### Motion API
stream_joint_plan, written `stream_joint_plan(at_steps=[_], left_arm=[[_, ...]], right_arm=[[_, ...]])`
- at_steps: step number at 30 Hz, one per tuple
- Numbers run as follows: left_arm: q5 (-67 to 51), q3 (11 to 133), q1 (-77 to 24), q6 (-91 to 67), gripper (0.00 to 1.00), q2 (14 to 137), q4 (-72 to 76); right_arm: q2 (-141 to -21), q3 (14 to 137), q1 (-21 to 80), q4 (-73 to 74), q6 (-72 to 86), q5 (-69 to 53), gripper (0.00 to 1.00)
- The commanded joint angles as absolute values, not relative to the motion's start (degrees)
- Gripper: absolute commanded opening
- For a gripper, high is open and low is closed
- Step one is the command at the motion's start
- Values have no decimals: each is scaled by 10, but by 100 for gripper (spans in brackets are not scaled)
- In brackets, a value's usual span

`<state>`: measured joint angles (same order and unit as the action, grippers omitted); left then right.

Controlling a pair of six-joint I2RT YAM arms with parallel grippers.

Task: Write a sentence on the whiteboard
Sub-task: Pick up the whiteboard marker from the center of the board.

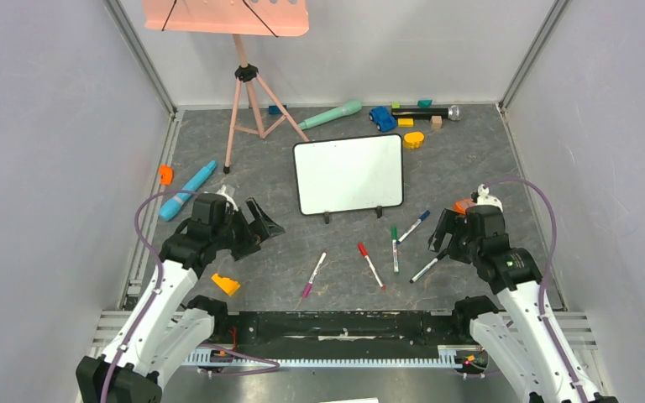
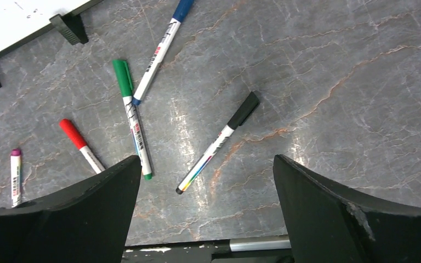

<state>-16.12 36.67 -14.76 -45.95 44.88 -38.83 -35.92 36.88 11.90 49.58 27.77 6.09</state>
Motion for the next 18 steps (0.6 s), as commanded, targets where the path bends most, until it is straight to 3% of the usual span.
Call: stream_joint_plan(at_steps=[1,10,18], left_arm=[[-237,359,-149,-393,100,441,-321],[-222,420,-156,-305,100,482,-321],[-213,452,-162,-265,100,508,-317]], right_arm=[[-361,375,120,465,236,88,95],[-413,381,120,455,285,157,98],[-492,417,120,448,352,181,90]])
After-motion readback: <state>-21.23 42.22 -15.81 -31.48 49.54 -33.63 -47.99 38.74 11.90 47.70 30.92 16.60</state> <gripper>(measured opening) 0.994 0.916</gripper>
